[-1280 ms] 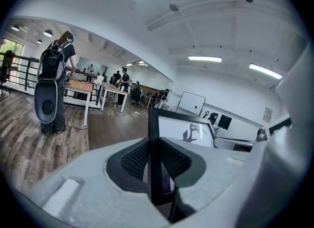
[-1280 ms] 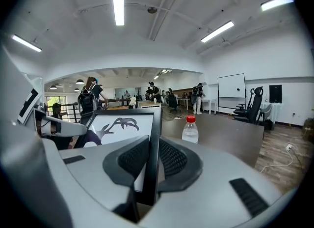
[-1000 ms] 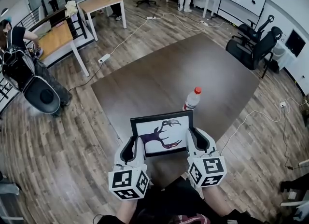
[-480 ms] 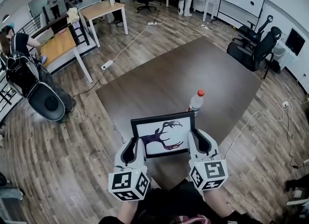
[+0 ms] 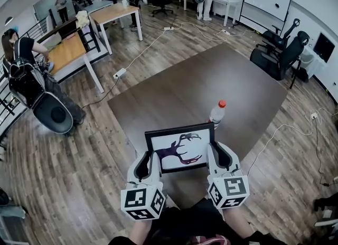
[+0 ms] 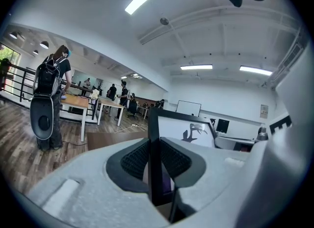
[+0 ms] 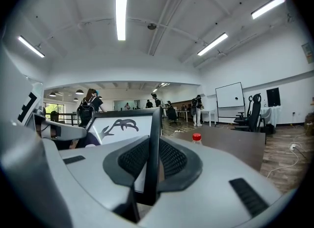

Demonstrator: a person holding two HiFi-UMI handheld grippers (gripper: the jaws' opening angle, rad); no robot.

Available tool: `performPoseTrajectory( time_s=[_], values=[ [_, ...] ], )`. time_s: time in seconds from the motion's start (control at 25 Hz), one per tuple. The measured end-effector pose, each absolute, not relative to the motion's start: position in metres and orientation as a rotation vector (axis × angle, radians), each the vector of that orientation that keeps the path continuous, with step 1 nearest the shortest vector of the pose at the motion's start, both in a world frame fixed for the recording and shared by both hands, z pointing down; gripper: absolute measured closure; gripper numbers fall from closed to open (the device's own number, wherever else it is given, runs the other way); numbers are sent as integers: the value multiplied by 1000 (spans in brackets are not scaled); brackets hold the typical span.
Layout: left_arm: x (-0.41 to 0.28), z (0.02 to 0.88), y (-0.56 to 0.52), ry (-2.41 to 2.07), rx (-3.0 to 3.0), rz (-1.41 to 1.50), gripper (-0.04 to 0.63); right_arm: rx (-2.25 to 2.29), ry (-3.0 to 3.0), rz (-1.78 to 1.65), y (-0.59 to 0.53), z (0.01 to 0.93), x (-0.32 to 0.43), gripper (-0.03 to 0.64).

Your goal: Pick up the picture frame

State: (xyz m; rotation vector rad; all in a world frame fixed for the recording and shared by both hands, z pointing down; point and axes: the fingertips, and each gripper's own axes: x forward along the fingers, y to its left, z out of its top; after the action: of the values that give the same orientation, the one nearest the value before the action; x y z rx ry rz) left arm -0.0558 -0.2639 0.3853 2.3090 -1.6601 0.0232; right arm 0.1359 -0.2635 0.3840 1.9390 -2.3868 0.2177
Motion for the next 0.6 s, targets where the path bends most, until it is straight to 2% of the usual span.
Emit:
performPoseTrajectory(
  time_s=[0.6],
  values=[
    [-56,389,-265,-1633,2330,39,517,1935,-2380,184,-264,384,135,546]
  ],
)
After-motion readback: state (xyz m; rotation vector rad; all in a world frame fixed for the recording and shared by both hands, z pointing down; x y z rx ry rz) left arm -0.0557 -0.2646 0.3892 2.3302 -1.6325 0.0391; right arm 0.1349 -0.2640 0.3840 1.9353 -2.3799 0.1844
